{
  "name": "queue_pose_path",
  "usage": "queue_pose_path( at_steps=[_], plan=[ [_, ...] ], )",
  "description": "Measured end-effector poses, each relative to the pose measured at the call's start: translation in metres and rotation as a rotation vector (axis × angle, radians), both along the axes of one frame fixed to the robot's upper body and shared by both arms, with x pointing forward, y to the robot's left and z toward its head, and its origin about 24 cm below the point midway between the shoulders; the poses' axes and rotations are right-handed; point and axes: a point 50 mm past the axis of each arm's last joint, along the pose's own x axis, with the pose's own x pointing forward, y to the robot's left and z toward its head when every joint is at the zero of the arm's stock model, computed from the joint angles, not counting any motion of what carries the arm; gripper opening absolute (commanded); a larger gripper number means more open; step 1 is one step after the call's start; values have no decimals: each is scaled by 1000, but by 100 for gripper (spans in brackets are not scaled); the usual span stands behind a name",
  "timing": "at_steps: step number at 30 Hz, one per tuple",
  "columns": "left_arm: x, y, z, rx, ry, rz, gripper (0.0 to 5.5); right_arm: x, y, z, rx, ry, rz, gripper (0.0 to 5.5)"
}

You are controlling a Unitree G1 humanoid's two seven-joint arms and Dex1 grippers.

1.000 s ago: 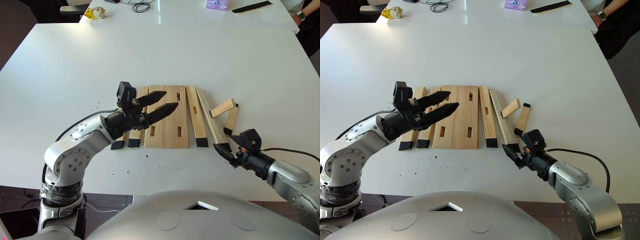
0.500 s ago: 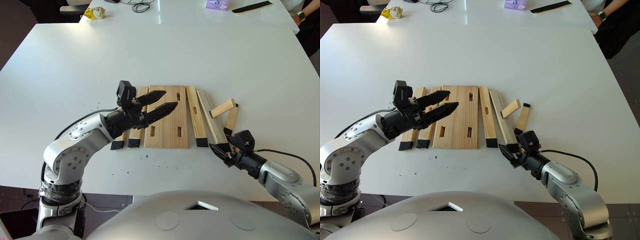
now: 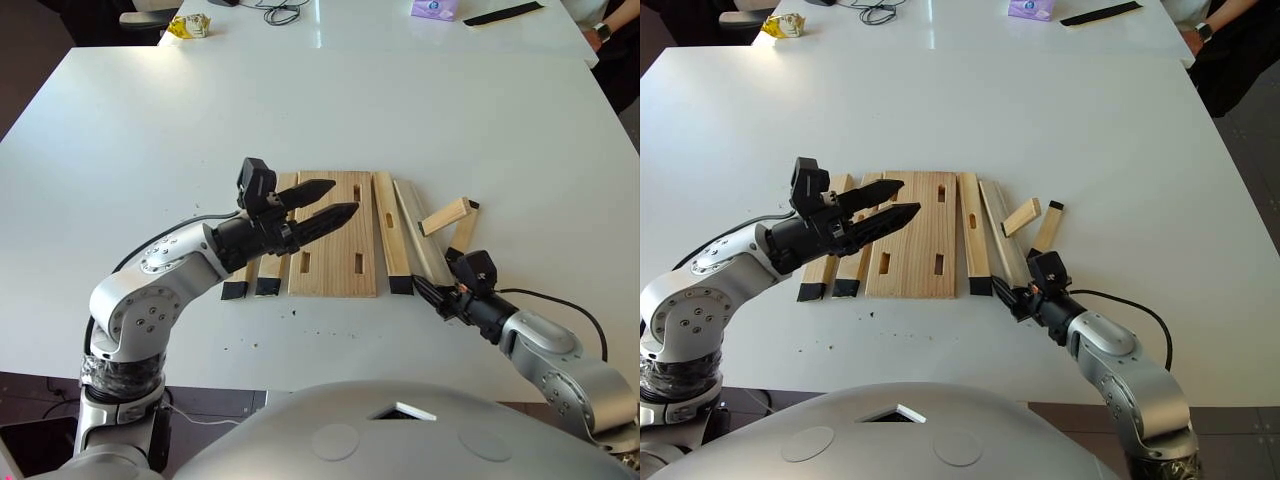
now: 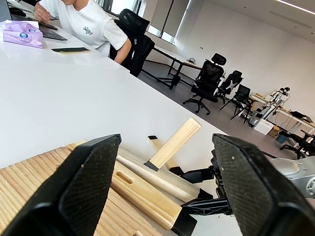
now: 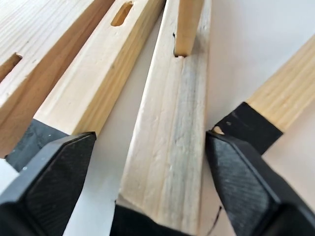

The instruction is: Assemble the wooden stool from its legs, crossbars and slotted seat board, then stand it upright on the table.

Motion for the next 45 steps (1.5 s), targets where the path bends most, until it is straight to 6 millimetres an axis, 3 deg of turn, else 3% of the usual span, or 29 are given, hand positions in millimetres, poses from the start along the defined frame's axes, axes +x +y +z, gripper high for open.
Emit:
queue_pose_path(
  at_steps=[8, 22, 36, 45],
  plan=[
    [3, -1, 2, 2, -4, -16, 346, 8, 3, -4, -3, -26, -27, 395],
    [3, 0, 1, 1, -1, -10, 346, 5, -6, -5, -88, -45, -50, 206],
    [21, 9, 3, -21, -7, 107, 346, 16, -11, -3, -98, -80, -31, 206],
    [52, 48, 6, -21, -15, 404, 346, 57, -26, 44, 17, -261, -42, 206]
  ],
)
